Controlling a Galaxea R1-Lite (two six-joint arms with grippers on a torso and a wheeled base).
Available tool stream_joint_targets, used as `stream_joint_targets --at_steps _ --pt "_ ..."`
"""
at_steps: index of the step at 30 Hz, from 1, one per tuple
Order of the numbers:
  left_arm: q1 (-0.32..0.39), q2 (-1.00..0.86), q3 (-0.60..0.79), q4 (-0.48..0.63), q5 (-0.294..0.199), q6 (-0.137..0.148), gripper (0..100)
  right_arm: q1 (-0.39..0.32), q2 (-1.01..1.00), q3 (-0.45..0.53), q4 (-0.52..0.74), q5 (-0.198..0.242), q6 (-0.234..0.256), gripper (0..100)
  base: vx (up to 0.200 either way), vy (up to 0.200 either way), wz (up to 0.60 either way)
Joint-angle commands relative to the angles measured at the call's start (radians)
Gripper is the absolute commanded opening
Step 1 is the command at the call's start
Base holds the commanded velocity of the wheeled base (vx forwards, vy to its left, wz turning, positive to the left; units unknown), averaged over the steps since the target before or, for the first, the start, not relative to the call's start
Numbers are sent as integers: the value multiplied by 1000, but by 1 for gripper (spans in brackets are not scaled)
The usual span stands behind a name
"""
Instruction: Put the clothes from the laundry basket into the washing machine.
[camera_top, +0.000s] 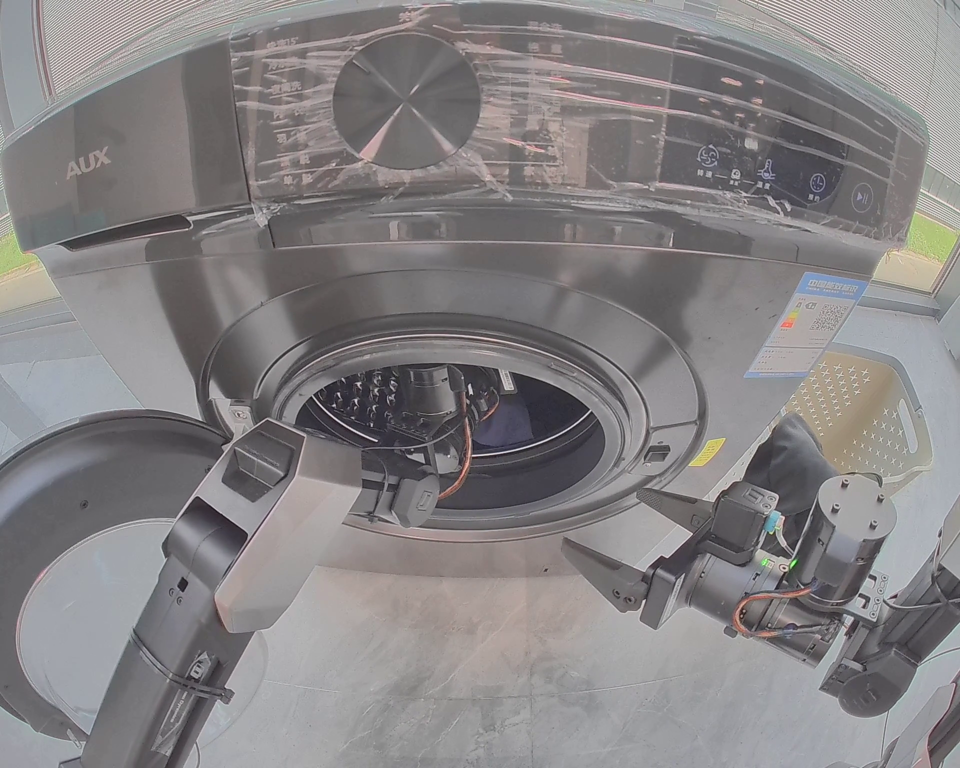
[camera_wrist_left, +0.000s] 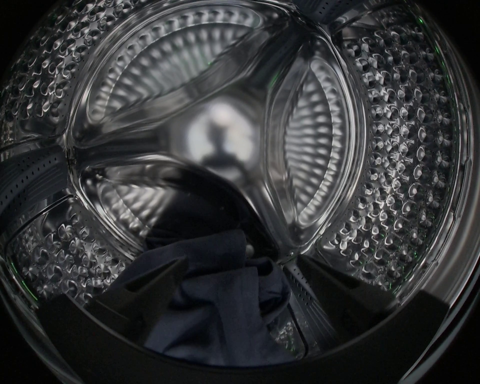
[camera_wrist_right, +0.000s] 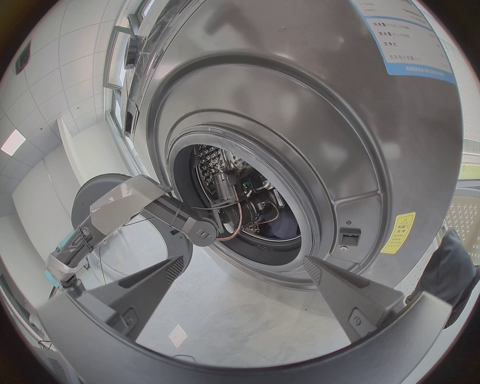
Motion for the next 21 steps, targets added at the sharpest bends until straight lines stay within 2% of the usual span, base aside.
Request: stream_joint_targets --at_steps 1,4,7,8,9,11,16,19,21 --pt "-39 -176 249 2 -3 5 100 0 -5 1 1 0 0 100 0 0 0" --pt "-56 -241 350 -7 -6 14 100 0 -3 3 1 0 0 100 0 0 0" --pt "-59 -330 491 -2 -15 66 100 0 -5 6 1 0 0 100 0 0 0" --pt "-59 -339 506 -2 -15 71 100 0 -6 7 1 0 0 100 0 0 0" --pt "-69 -390 607 -8 -15 100 100 0 -8 10 1 0 0 100 0 0 0" --pt "-91 -457 724 -10 -18 115 100 0 -8 15 1 0 0 100 0 0 0" --pt "-163 -620 1019 -70 -76 111 100 2 -11 52 -1 6 -2 100 0 0 0" --pt "-192 -670 1124 -120 -86 108 100 11 -26 79 -8 9 -3 100 0 0 0" --pt "-234 -742 1256 -193 -86 98 100 17 -37 99 -14 9 -3 100 0 0 0"
